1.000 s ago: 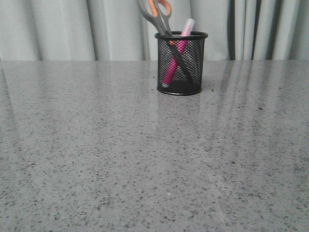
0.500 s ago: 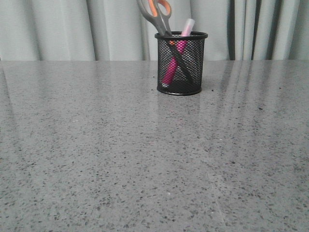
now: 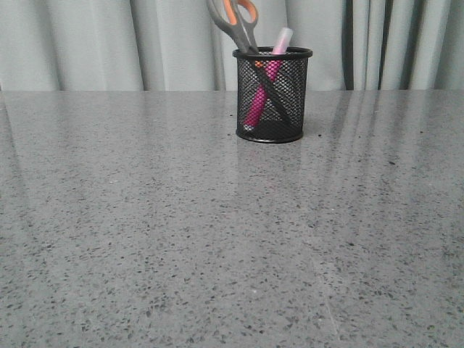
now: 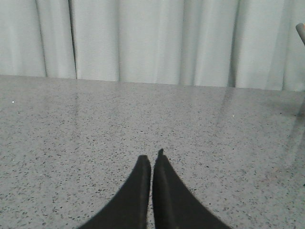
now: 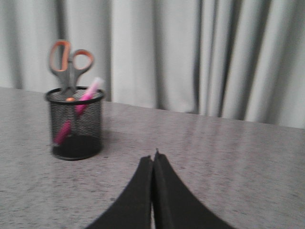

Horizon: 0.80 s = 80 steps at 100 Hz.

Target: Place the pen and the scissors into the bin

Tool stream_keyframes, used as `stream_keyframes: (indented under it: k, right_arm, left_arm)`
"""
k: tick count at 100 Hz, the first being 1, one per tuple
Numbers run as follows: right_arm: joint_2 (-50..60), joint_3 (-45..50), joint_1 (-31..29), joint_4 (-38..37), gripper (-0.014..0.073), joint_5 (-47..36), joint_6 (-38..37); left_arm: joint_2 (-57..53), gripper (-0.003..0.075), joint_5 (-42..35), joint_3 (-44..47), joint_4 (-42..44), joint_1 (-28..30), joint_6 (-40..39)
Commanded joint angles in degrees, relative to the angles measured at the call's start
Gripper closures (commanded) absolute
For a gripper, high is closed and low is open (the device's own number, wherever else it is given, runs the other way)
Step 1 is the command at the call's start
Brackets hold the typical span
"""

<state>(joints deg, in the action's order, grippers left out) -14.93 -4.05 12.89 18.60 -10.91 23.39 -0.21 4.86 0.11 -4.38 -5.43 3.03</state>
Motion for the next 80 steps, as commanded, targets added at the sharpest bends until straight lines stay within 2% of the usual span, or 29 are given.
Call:
stream_keyframes:
  k: [1, 15, 32, 36, 51, 80]
  right_arm:
    - [2.95, -1.00, -5.89, -6.18, 0.0662, 0.03, -4.24]
    - [9.92, 1.51, -10.88, -12.11, 0.0662, 5.69, -7.92]
    - [16.83, 4.72, -11.37, -14.42, 0.0662, 9.20, -9.16]
    - [16.72, 5.58, -11.37, -14.42, 0.0662, 7.85, -9.31]
    - [16.60, 5.45, -11.37, -14.56, 0.0662, 13.43, -10.13]
    - [16.60, 5.45, -11.37, -13.64, 0.0662, 15.30, -10.13]
  left_arm:
    - [-1.91, 0.0739, -4.33, 2.51, -0.55, 0.23, -0.46]
    - [-1.91, 0.0739, -4.33, 2.51, -0.55, 0.23, -0.46]
    - [-1.91, 0.0739, -4.33, 2.51, -0.55, 0.23, -0.46]
    - [-1.91, 0.0739, -4.33, 2.51, -0.55, 0.23, -0.46]
    - [-1.91, 0.0739, -4.33, 2.51, -0.55, 0.23, -0.46]
    - [-1.91, 0.0739, -4.33, 2.51, -0.55, 0.23, -0.46]
